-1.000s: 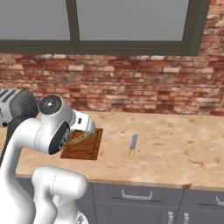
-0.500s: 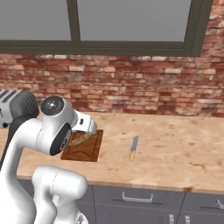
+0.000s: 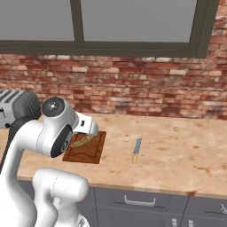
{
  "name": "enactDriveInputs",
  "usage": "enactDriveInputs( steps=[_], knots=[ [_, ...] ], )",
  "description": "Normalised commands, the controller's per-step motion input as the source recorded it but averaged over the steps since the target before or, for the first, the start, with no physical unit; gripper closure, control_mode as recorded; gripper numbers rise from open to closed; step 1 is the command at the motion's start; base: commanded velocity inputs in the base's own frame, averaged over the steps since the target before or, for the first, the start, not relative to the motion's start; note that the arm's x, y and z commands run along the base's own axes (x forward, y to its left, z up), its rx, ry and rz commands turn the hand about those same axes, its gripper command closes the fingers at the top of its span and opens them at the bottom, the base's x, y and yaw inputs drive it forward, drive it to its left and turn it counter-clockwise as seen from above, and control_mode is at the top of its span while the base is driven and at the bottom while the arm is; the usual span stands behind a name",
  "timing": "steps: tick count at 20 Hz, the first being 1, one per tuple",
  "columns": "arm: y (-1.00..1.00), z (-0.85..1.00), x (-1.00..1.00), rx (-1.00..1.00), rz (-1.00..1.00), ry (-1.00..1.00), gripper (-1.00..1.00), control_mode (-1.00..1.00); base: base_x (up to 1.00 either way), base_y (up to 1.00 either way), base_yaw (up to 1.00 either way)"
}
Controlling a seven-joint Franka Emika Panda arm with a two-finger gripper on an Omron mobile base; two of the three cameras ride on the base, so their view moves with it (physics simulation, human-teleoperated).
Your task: Retrieve the sausage and cheese from the fridge and place them on the cutting board on the counter.
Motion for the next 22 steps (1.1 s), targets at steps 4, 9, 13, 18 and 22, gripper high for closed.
enactDriveInputs(
  steps=[4,9,13,18,22],
  knots=[
    [0.00,0.00,0.00,0.00,0.00,0.00,1.00,1.00,0.00,0.00,0.00],
    [0.00,0.00,0.00,0.00,0.00,0.00,1.00,-1.00,0.00,0.00,0.00],
    [0.00,0.00,0.00,0.00,0.00,0.00,1.00,-1.00,0.00,0.00,0.00],
    [0.01,0.00,-0.02,0.00,0.00,0.00,1.00,-1.00,0.00,0.00,0.00],
    [-0.01,-0.17,-0.12,0.02,-0.02,0.12,1.00,-1.00,0.00,0.00,0.00]
  ],
)
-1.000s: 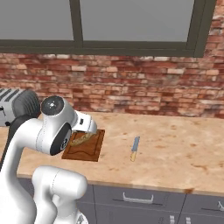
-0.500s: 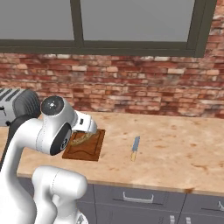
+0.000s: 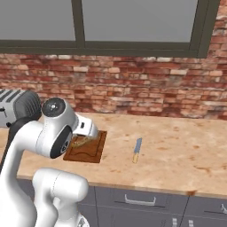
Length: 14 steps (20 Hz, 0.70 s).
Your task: Retrieve the sausage and cheese from the fridge and place them on the cutting board on the counter.
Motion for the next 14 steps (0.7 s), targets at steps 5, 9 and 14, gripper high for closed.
enactDriveInputs(
  steps=[5,9,14],
  knots=[
    [0.05,-0.53,0.29,-0.06,-0.01,0.25,1.00,-1.00,0.00,0.00,0.00],
    [0.09,-0.48,0.27,0.00,0.03,0.16,1.00,-1.00,0.00,0.00,0.00],
    [0.02,-0.36,0.33,0.10,0.04,0.01,1.00,-1.00,0.00,0.00,0.00]
  ],
)
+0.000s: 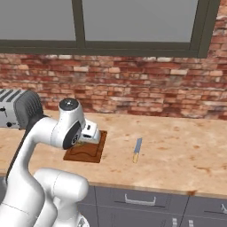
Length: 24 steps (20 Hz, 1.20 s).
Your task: Retrieve the sausage and cheese from the fridge and place them on the cutting board on the counter.
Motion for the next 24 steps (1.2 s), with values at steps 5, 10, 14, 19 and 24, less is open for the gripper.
enactDriveInputs(
  steps=[5,10,14,19,24],
  knots=[
    [0.00,-0.35,0.22,0.11,0.08,-0.01,1.00,-1.00,0.00,0.00,0.00],
    [-0.04,-0.35,0.20,0.01,0.03,0.00,1.00,-1.00,0.00,0.00,0.00],
    [0.00,-0.24,0.24,0.00,0.01,0.00,1.00,-1.00,0.00,0.00,0.00],
    [0.00,-0.21,0.21,-0.03,0.00,0.00,1.00,-1.00,0.00,0.00,0.00],
    [0.00,-0.29,0.25,-0.09,0.00,0.00,1.00,-1.00,0.00,0.00,0.00]
  ],
)
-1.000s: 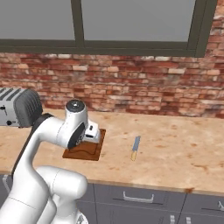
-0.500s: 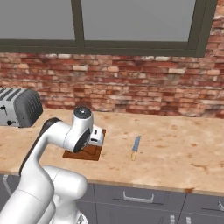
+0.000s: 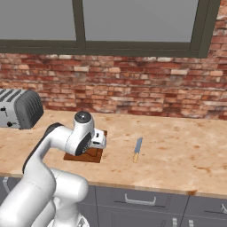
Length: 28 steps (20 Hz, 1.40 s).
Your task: Retrieve the sausage and cheese from the fridge and place them on the cutting board on the counter.
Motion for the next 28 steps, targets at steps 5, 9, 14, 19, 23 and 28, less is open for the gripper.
enactDriveInputs(
  steps=[5,9,14,19,23,28],
  knots=[
    [0.00,-0.25,0.30,-0.04,0.04,-0.03,1.00,-1.00,0.00,0.00,0.00],
    [0.00,-0.27,0.32,-0.01,0.01,-0.08,1.00,-1.00,0.00,0.00,0.00],
    [0.10,-0.33,0.17,-0.01,0.00,-0.01,1.00,-1.00,0.00,0.00,0.00],
    [0.13,-0.43,0.05,-0.02,0.00,0.00,1.00,-1.00,0.00,0.00,0.00],
    [0.08,-0.38,0.08,-0.01,0.00,0.00,1.00,-1.00,0.00,0.00,0.00],
    [0.00,-0.35,0.01,0.00,0.00,0.00,1.00,-1.00,0.00,0.00,0.00]
  ],
)
